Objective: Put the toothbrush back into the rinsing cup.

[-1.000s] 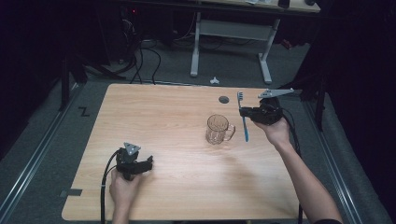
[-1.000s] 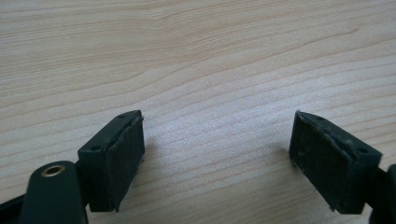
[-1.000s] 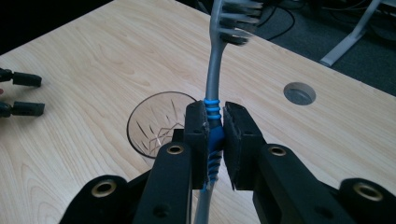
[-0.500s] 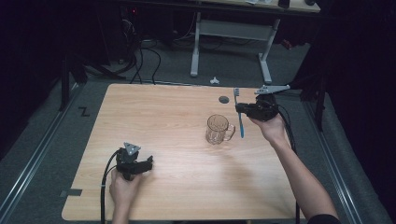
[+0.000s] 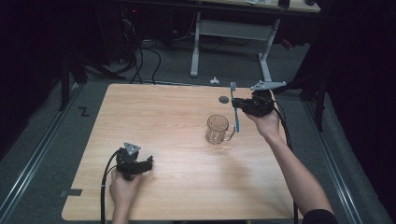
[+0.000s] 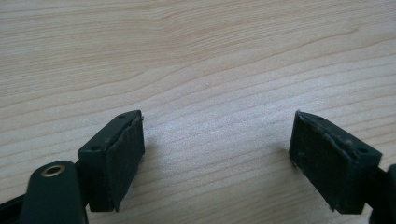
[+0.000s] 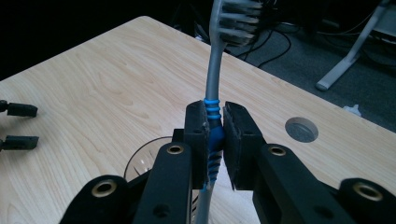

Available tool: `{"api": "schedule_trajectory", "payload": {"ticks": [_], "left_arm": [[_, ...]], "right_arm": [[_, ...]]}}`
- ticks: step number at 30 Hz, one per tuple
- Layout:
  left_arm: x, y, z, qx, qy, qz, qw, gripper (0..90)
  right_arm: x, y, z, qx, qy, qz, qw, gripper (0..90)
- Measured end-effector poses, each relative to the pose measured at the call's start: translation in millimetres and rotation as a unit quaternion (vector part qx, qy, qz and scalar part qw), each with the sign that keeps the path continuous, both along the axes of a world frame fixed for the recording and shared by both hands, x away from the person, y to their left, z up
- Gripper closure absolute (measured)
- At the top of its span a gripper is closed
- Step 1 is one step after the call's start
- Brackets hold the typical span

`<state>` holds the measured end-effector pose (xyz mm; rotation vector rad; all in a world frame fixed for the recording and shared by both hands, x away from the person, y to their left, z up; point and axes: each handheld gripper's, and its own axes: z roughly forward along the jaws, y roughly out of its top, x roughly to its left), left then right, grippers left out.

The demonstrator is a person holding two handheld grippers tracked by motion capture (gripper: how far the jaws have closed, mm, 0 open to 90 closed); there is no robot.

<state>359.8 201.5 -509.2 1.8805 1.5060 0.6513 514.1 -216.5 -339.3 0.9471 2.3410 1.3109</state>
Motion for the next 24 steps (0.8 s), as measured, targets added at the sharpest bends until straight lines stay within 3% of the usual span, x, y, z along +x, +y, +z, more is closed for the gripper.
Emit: {"api": "schedule_trajectory", "payload": {"ticks": [8,24], "left_arm": [[0.0,0.0,0.0,0.000,0.000,0.000,1.0000,18.6],[-0.1,-0.1,0.1,0.000,0.000,0.000,1.0000,18.6]], "right_arm": [[7.3,-2.6,-3.7,0.015,0.000,-0.011,0.9998,80.4],[14.8,0.6,-6.4,0.020,0.000,-0.019,0.9996,80.4]]}}
